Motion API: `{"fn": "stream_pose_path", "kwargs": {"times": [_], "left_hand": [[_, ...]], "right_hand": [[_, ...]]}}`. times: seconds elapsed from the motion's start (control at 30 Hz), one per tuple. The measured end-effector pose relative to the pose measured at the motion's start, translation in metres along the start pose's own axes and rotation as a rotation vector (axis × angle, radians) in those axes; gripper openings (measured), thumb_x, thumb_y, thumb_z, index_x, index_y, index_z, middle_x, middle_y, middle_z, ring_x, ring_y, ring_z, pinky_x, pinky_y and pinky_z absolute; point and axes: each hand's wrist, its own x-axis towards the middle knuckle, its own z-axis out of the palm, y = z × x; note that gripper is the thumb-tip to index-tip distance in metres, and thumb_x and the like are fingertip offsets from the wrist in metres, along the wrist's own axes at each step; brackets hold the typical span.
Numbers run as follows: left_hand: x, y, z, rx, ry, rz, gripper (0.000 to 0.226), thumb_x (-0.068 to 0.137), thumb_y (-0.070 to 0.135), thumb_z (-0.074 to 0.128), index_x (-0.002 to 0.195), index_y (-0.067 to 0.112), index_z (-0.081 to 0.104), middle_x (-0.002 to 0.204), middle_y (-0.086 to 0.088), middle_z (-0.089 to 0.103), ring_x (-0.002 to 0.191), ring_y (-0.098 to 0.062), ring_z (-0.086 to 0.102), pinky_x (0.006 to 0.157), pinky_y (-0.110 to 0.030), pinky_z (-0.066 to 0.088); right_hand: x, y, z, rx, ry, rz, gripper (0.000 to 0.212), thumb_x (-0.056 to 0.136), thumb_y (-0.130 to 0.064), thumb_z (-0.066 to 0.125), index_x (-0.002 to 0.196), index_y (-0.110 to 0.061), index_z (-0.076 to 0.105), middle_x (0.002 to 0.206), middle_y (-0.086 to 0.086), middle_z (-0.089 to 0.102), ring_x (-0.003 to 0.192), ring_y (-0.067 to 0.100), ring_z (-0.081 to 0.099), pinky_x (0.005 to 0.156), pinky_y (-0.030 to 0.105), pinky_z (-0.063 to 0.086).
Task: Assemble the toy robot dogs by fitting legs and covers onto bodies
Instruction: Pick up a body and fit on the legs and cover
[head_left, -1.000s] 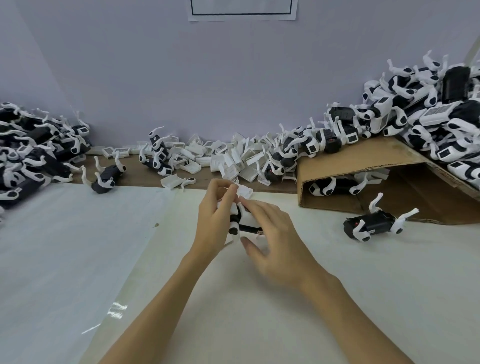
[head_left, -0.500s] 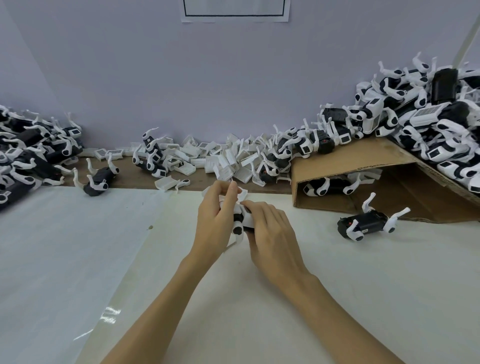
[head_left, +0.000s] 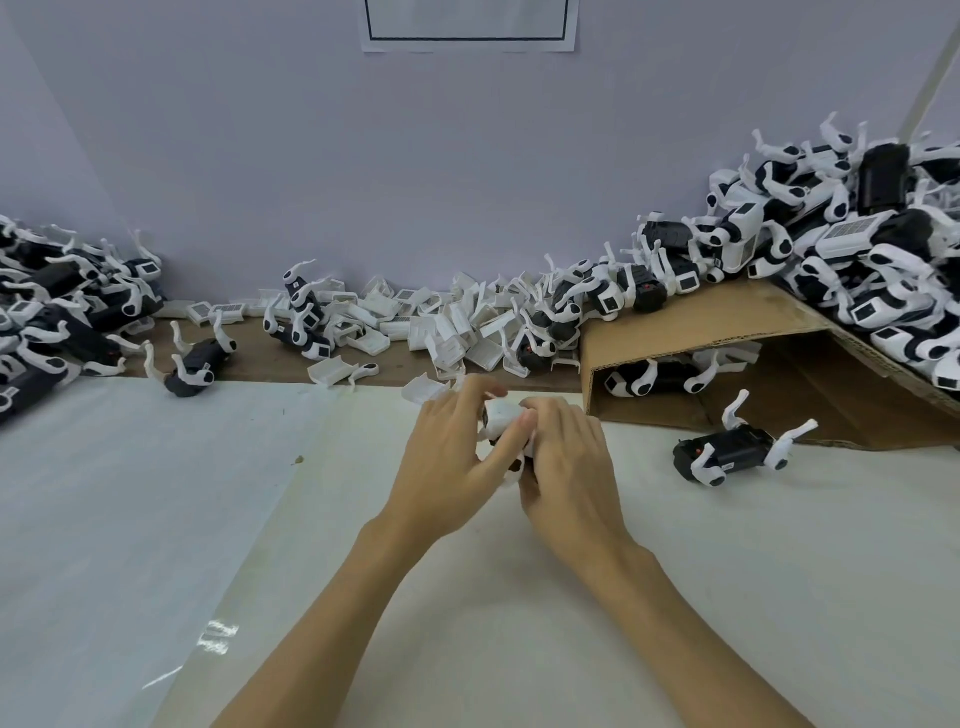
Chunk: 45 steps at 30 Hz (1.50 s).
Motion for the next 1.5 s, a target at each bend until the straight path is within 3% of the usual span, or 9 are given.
{"fn": "stream_pose_path", "kwargs": {"times": [0.13, 0.3, 0.47, 0.57, 0.83, 1.1, 1.27, 1.37, 1.5], "left_hand": [[0.005, -0.005, -0.002, 0.041, -0.106, -0.088, 0.059, 0.096, 0.075, 0.036, 0.084, 0.02, 0.055, 0.077, 0.003, 0.06, 0.087, -0.016, 0.053, 0.091, -0.035, 0.04], [0.007, -0.014, -0.025, -0.218, -0.401, -0.247, 0.053, 0.082, 0.082, 0.048, 0.115, 0.043, 0.063, 0.121, 0.012, 0.06, 0.125, -0.009, 0.043, 0.103, -0.034, 0.036], [0.008, -0.019, -0.04, -0.209, -0.451, -0.216, 0.028, 0.083, 0.049, 0.058, 0.109, 0.046, 0.068, 0.123, 0.008, 0.057, 0.129, -0.01, 0.038, 0.107, -0.023, 0.036], [0.008, -0.021, -0.041, -0.099, -0.394, -0.039, 0.036, 0.088, 0.068, 0.058, 0.112, 0.044, 0.071, 0.12, 0.022, 0.065, 0.131, 0.003, 0.038, 0.111, -0.023, 0.025], [0.009, -0.035, -0.036, 0.341, -0.177, 0.312, 0.043, 0.098, 0.065, 0.061, 0.116, 0.029, 0.076, 0.137, 0.014, 0.064, 0.14, -0.021, 0.046, 0.116, -0.036, 0.022], [0.007, -0.036, -0.02, 0.213, -0.244, 0.28, 0.033, 0.1, 0.055, 0.063, 0.106, 0.023, 0.071, 0.149, 0.016, 0.051, 0.146, -0.015, 0.027, 0.111, -0.038, 0.019], [0.008, -0.028, -0.016, 0.16, -0.068, 0.186, 0.06, 0.095, 0.062, 0.066, 0.148, 0.042, 0.047, 0.148, 0.022, 0.044, 0.141, -0.008, 0.036, 0.113, -0.03, 0.022], [0.007, -0.027, -0.015, -0.036, -0.093, 0.002, 0.069, 0.087, 0.071, 0.069, 0.145, 0.05, 0.038, 0.132, 0.037, 0.046, 0.132, 0.003, 0.036, 0.11, -0.019, 0.022], [0.003, -0.025, -0.011, -0.296, -0.162, -0.157, 0.06, 0.088, 0.063, 0.072, 0.142, 0.057, 0.045, 0.134, 0.035, 0.051, 0.134, -0.004, 0.041, 0.115, -0.041, 0.04]], "right_hand": [[0.0, 0.008, -0.008, 0.094, -0.139, -0.018, 0.048, 0.086, -0.011, 0.067, 0.133, -0.016, 0.058, 0.127, -0.004, 0.058, 0.119, 0.02, 0.054, 0.104, 0.037, 0.04], [0.006, 0.024, -0.033, 0.823, -0.218, 0.21, 0.053, 0.093, -0.02, 0.051, 0.145, -0.032, 0.055, 0.144, -0.026, 0.054, 0.141, -0.004, 0.041, 0.11, 0.01, 0.031], [0.004, 0.041, -0.035, 0.645, -0.59, 0.26, 0.017, 0.104, -0.049, 0.058, 0.113, -0.042, 0.071, 0.096, -0.009, 0.074, 0.095, 0.012, 0.066, 0.086, 0.044, 0.05], [0.001, 0.042, -0.03, 0.613, -0.525, 0.238, 0.023, 0.094, -0.065, 0.061, 0.108, -0.048, 0.069, 0.092, -0.013, 0.074, 0.098, -0.003, 0.063, 0.08, 0.025, 0.045], [0.0, 0.036, -0.007, 0.279, -0.285, 0.045, 0.039, 0.097, -0.055, 0.065, 0.125, -0.027, 0.067, 0.113, -0.018, 0.06, 0.113, 0.003, 0.046, 0.097, 0.011, 0.031], [-0.001, 0.043, -0.008, 0.36, -0.409, 0.131, 0.041, 0.083, -0.061, 0.075, 0.117, -0.041, 0.065, 0.105, -0.025, 0.058, 0.112, 0.0, 0.046, 0.087, 0.019, 0.037], [0.003, 0.039, -0.014, 0.375, -0.241, 0.262, 0.035, 0.086, -0.047, 0.081, 0.115, -0.035, 0.067, 0.101, -0.023, 0.056, 0.102, 0.003, 0.052, 0.084, 0.02, 0.041], [0.003, 0.04, -0.022, 0.55, -0.214, 0.342, 0.033, 0.085, -0.047, 0.083, 0.114, -0.043, 0.069, 0.11, -0.017, 0.063, 0.107, -0.001, 0.058, 0.086, 0.015, 0.045], [0.001, 0.038, -0.025, 0.624, -0.23, 0.343, 0.031, 0.085, -0.049, 0.082, 0.113, -0.049, 0.067, 0.113, -0.022, 0.066, 0.114, -0.013, 0.052, 0.087, 0.005, 0.039]]}}
